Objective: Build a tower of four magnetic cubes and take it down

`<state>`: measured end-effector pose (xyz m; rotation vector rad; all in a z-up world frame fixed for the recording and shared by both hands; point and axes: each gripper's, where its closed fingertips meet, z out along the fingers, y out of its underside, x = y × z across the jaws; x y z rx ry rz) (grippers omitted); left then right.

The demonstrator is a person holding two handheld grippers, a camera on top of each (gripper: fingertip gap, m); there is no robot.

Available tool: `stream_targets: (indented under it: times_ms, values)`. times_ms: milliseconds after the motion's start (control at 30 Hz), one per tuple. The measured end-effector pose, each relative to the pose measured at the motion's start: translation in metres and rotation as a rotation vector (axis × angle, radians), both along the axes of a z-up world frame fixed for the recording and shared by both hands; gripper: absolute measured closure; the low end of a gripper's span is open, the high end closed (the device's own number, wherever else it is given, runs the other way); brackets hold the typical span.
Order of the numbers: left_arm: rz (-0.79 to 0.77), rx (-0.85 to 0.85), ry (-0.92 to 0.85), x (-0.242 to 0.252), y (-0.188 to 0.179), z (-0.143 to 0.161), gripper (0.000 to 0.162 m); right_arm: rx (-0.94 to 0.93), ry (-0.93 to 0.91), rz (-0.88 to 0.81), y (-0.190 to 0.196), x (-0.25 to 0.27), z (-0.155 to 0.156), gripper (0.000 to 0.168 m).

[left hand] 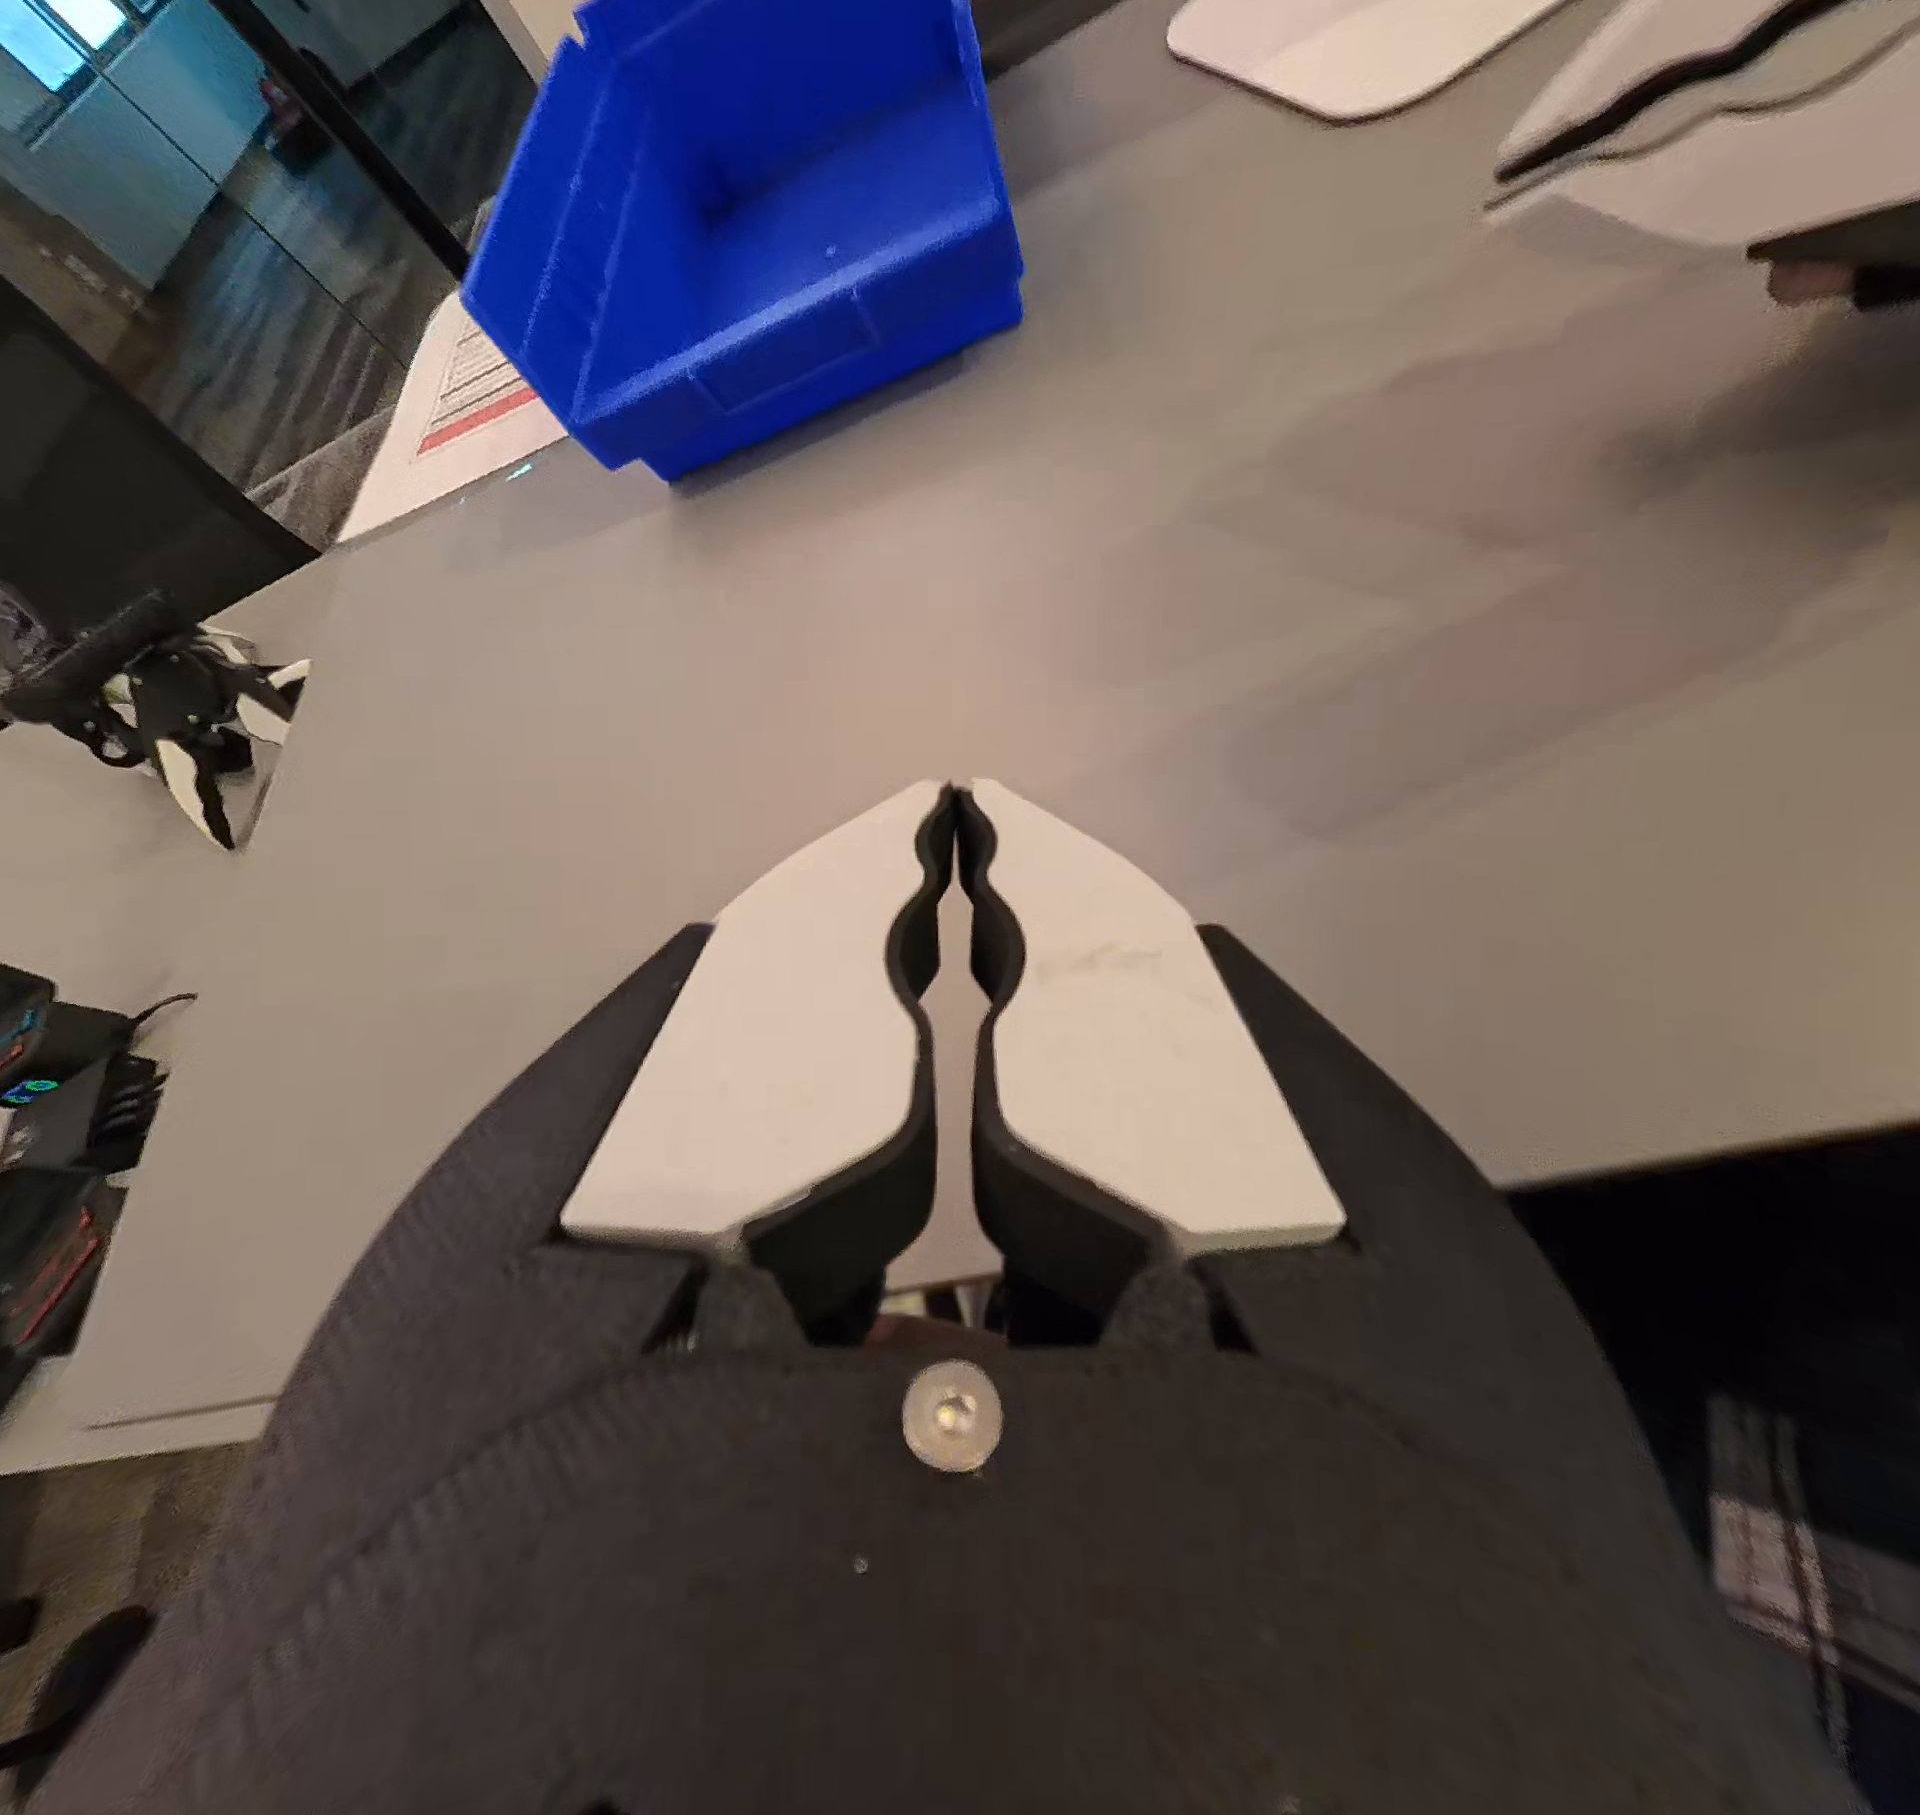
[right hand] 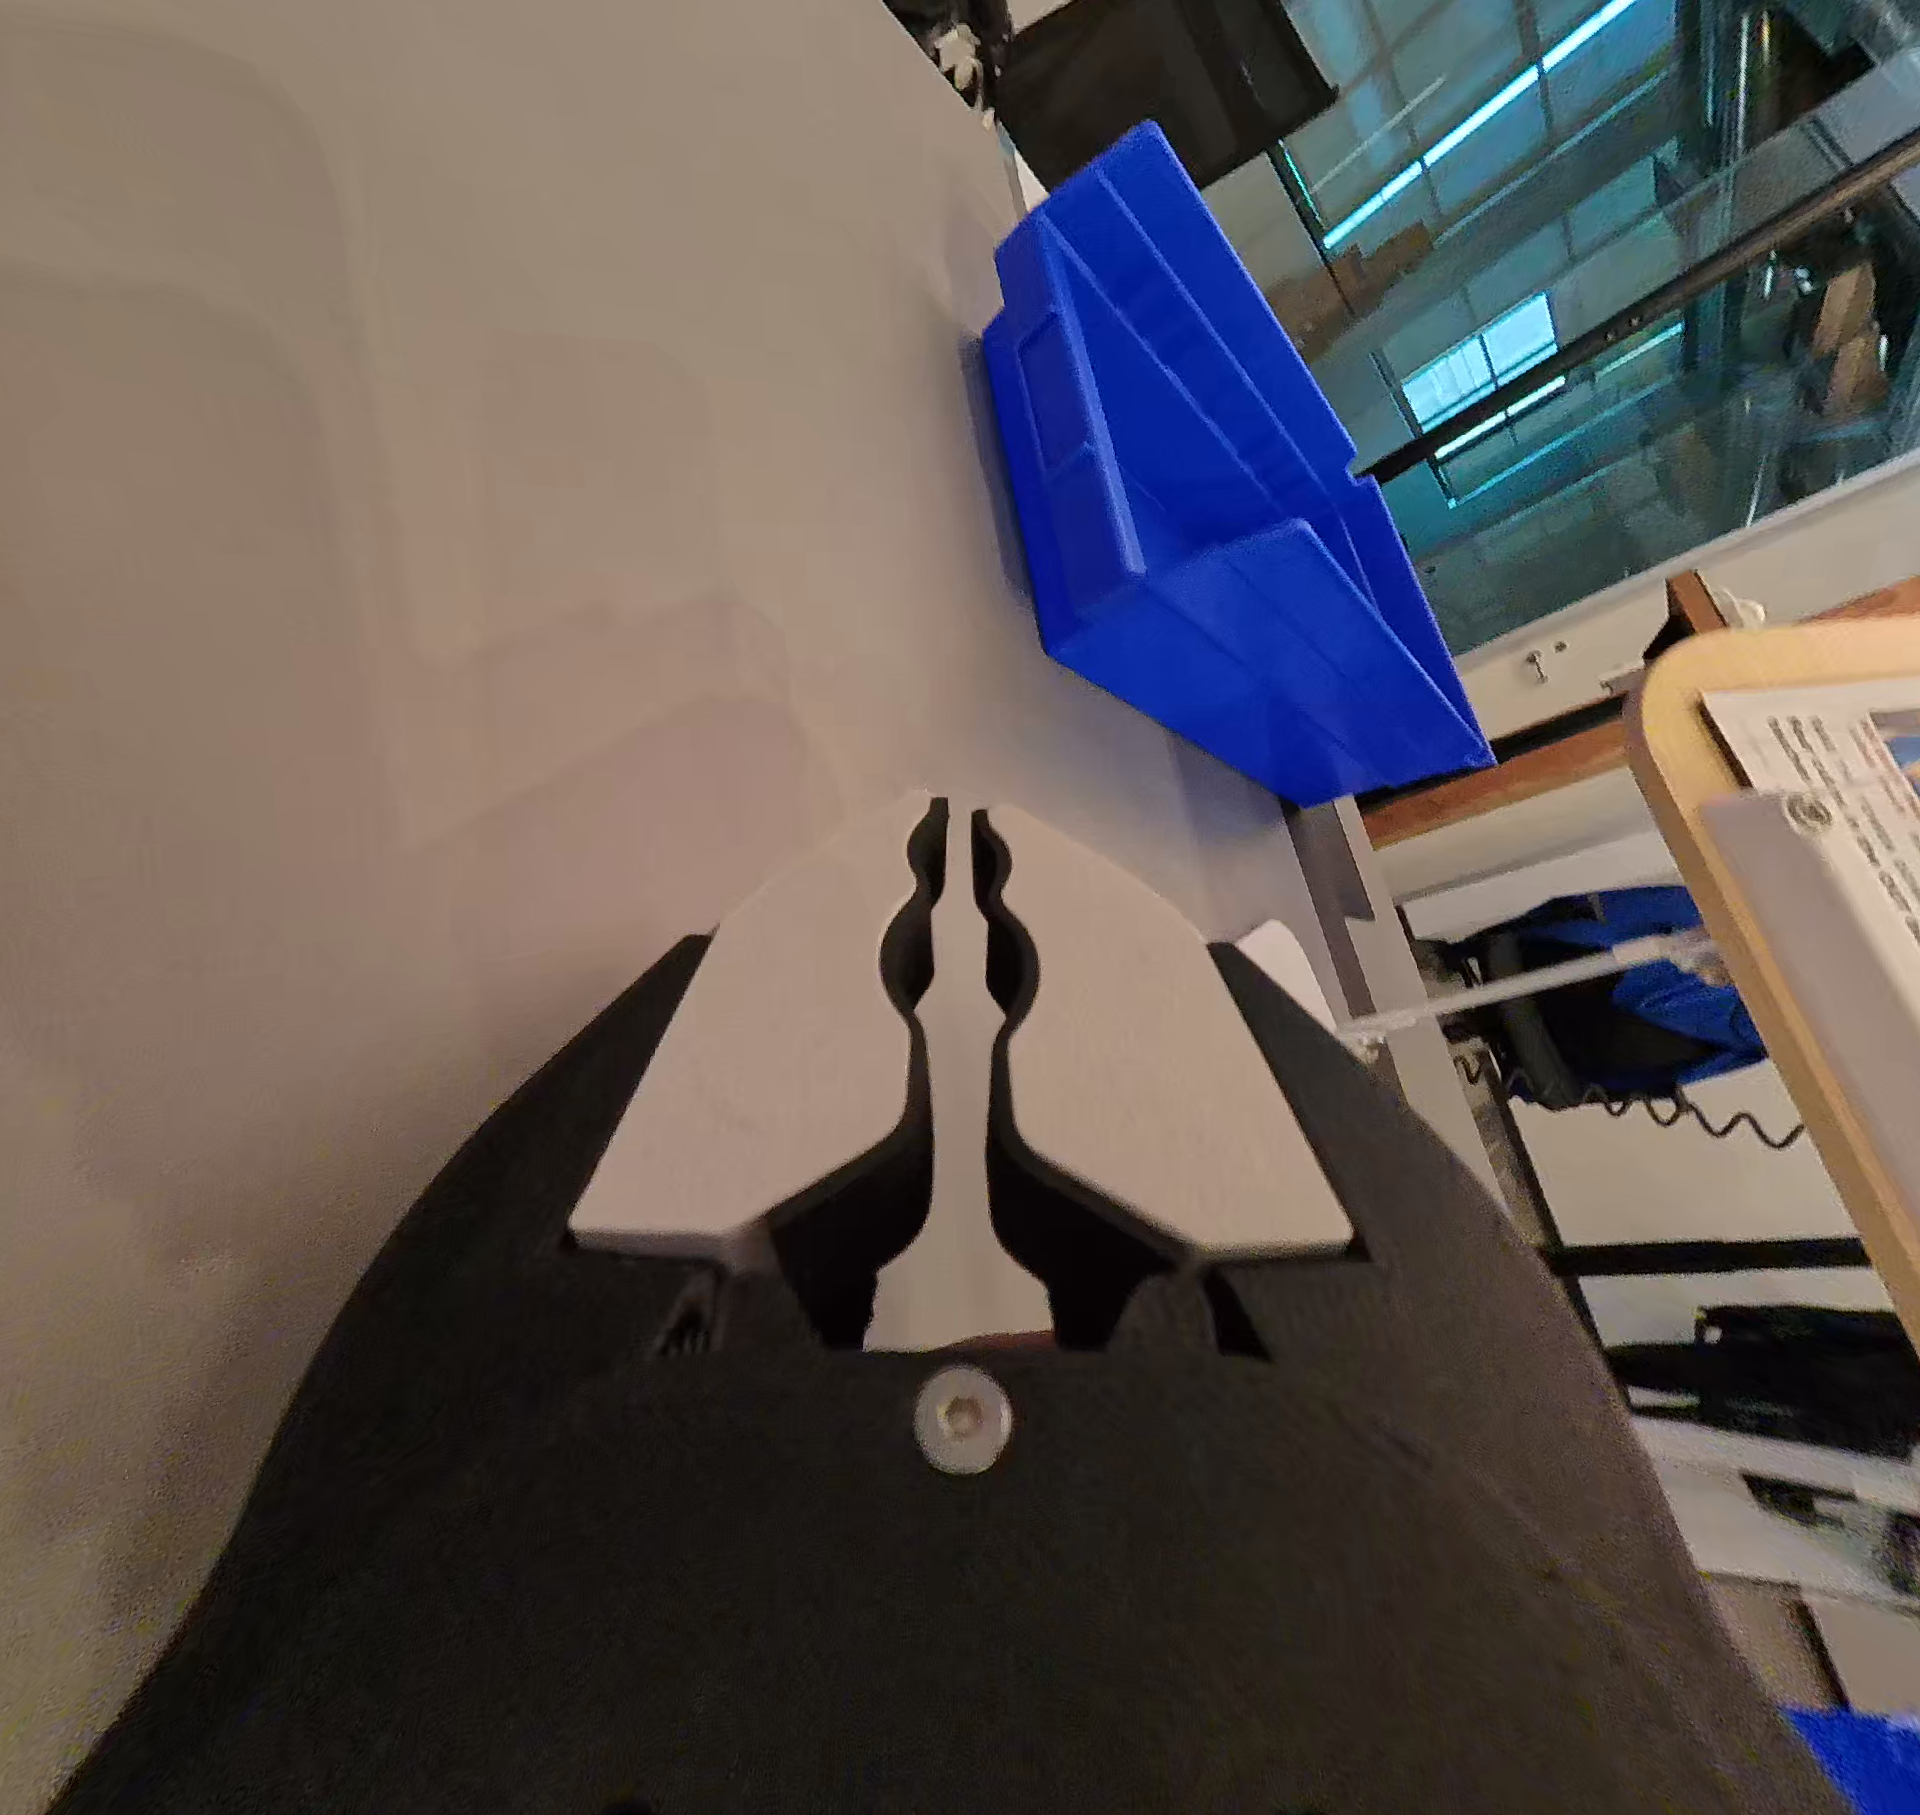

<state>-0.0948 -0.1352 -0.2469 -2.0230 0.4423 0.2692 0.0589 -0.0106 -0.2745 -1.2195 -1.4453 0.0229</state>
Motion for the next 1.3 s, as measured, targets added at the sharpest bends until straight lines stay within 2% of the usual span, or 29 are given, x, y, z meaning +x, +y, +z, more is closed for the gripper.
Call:
stream_targets:
  times_ms: [100, 233, 333, 433, 500, 533, 567, 600, 700, 800, 900, 967, 1000, 1100, 1300]
  values:
    - [-0.025, 0.027, -0.041, 0.017, 0.018, 0.007, 0.162, -0.097, 0.048, -0.070, 0.006, 0.022, 0.000, 0.167]
    - [-0.102, 0.045, -0.047, 0.050, 0.050, 0.013, 0.162, -0.156, 0.077, -0.199, 0.025, 0.064, 0.001, 0.155]
    - [-0.151, 0.065, -0.090, 0.070, 0.078, 0.018, 0.160, -0.256, 0.109, -0.290, 0.039, 0.092, -0.003, 0.136]
    - [-0.169, 0.043, -0.152, 0.083, 0.108, 0.011, 0.136, -0.312, 0.094, -0.400, 0.055, 0.117, -0.010, 0.106]
    - [-0.179, 0.030, -0.209, 0.092, 0.125, 0.006, 0.118, -0.371, 0.095, -0.447, 0.061, 0.131, -0.015, 0.097]
    - [-0.178, 0.019, -0.232, 0.094, 0.133, 0.003, 0.109, -0.407, 0.093, -0.479, 0.063, 0.139, -0.017, 0.084]
    - [-0.162, 0.013, -0.244, 0.094, 0.142, 0.000, 0.100, -0.434, 0.108, -0.499, 0.065, 0.147, -0.018, 0.081]
    - [-0.161, 0.010, -0.254, 0.095, 0.149, -0.002, 0.094, -0.465, 0.121, -0.516, 0.067, 0.155, -0.018, 0.078]
    - [-0.179, -0.037, -0.313, 0.102, 0.169, -0.012, 0.080, -0.576, 0.143, -0.578, 0.070, 0.180, -0.025, 0.052]
    - [-0.203, -0.142, -0.298, 0.112, 0.184, -0.035, 0.065, -0.665, 0.098, -0.639, 0.071, 0.204, -0.041, 0.031]
    - [-0.224, -0.237, -0.270, 0.123, 0.197, -0.059, 0.060, -0.757, 0.087, -0.614, 0.067, 0.209, -0.056, 0.027]
    - [-0.200, -0.271, -0.195, 0.122, 0.206, -0.072, 0.070, -0.806, 0.112, -0.610, 0.067, 0.210, -0.060, 0.028]
    - [-0.175, -0.287, -0.180, 0.122, 0.210, -0.075, 0.067, -0.806, 0.111, -0.609, 0.068, 0.211, -0.060, 0.028]
    - [-0.199, -0.296, -0.164, 0.130, 0.214, -0.077, 0.069, -0.856, 0.118, -0.615, 0.066, 0.214, -0.065, 0.027]
    - [-0.181, -0.294, -0.163, 0.131, 0.216, -0.077, 0.086, -0.875, 0.118, -0.624, 0.061, 0.214, -0.065, 0.028]
